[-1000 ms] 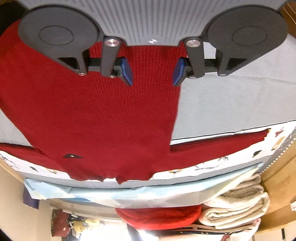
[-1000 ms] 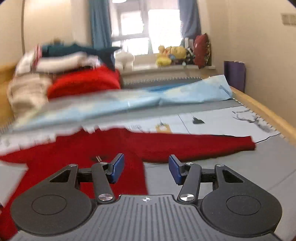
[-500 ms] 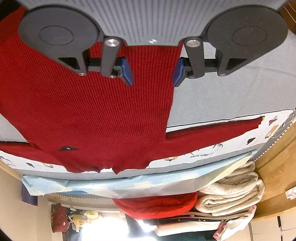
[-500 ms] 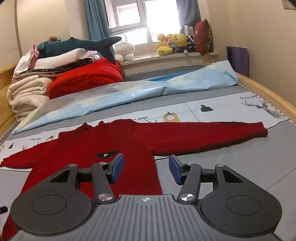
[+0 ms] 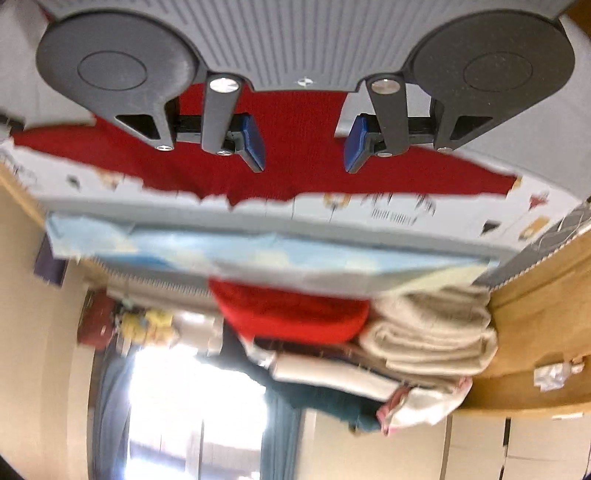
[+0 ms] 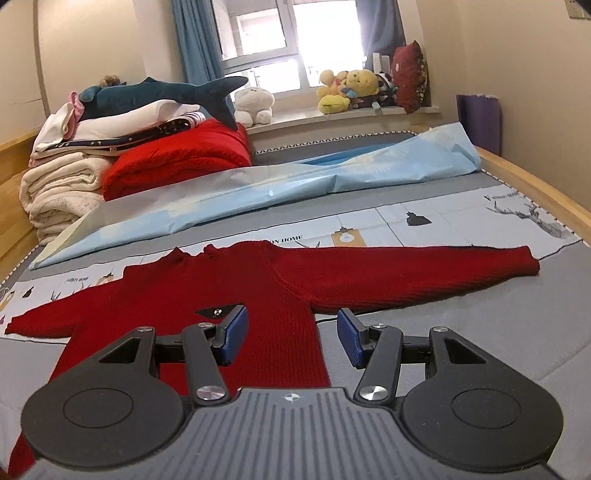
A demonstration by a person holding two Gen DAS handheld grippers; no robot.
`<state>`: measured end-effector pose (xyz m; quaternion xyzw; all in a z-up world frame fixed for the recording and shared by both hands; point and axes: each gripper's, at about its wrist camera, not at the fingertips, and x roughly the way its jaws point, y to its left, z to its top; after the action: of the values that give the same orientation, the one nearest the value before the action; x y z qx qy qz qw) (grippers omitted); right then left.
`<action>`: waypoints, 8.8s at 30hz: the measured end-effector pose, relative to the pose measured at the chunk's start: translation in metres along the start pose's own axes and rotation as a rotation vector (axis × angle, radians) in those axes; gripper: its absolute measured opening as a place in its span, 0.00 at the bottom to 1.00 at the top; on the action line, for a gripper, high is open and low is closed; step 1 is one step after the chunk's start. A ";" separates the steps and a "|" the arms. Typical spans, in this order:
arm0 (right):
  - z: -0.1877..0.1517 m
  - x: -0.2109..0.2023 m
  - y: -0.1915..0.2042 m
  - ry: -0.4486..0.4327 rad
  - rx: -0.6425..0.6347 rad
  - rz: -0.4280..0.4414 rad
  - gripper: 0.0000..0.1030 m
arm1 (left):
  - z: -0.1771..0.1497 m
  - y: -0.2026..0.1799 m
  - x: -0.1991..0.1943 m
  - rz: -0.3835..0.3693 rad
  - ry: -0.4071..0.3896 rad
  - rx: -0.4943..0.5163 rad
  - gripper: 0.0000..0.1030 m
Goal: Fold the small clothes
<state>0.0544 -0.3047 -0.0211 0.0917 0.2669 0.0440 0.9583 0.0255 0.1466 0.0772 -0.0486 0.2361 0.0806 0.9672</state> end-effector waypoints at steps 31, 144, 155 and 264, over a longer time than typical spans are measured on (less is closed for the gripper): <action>0.101 0.032 0.151 -0.216 -0.276 0.108 0.44 | 0.020 0.140 0.267 0.037 0.286 -0.211 0.26; 0.052 0.255 -0.024 0.387 0.536 -0.097 0.45 | 0.000 0.004 0.318 -0.098 0.647 -0.242 0.32; 0.075 0.188 -0.168 0.165 0.678 -0.308 0.49 | 0.009 -0.031 0.297 -0.143 0.602 -0.103 0.33; 0.030 0.252 -0.005 0.397 0.534 -0.088 0.24 | 0.004 0.007 0.319 -0.092 0.564 -0.105 0.17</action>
<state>0.2857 -0.2806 -0.1236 0.3174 0.4541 -0.0521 0.8309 0.3055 0.1960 -0.0680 -0.1298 0.4888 0.0319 0.8621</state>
